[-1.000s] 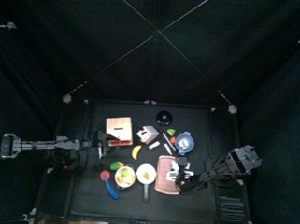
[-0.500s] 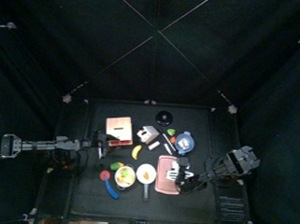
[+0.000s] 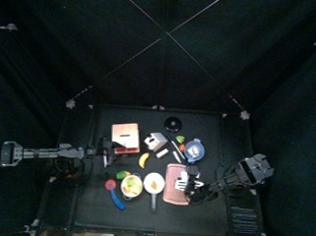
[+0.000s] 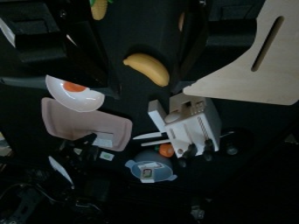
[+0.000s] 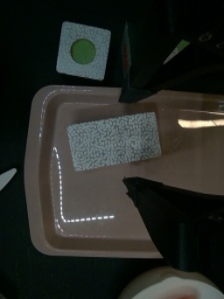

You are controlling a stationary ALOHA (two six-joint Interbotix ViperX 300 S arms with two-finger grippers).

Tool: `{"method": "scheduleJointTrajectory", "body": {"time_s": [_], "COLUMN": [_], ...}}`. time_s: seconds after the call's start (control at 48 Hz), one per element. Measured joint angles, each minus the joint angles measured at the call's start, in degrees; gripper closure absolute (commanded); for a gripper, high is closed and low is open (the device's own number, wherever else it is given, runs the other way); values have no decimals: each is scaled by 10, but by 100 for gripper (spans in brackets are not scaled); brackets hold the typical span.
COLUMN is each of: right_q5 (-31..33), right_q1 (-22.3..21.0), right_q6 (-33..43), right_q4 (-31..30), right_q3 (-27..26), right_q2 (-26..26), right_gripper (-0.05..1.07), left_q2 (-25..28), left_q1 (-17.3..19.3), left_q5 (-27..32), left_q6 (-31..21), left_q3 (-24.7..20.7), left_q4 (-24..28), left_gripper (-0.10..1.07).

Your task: Place rice on plae

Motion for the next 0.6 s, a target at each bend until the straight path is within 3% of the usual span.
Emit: {"method": "scheduleJointTrajectory", "body": {"time_s": [0.604], "right_q5": [0], "right_q1": [-11], "right_q6": [-34], "right_q4": [-21], "right_q3": [0], "right_q2": [-20], "right_gripper": [5], "left_q2": [1], "left_q1": [-4], "left_q5": [0], "left_q6": [1], "left_q3": [2], "left_q4": [0], "left_gripper": [11]}}
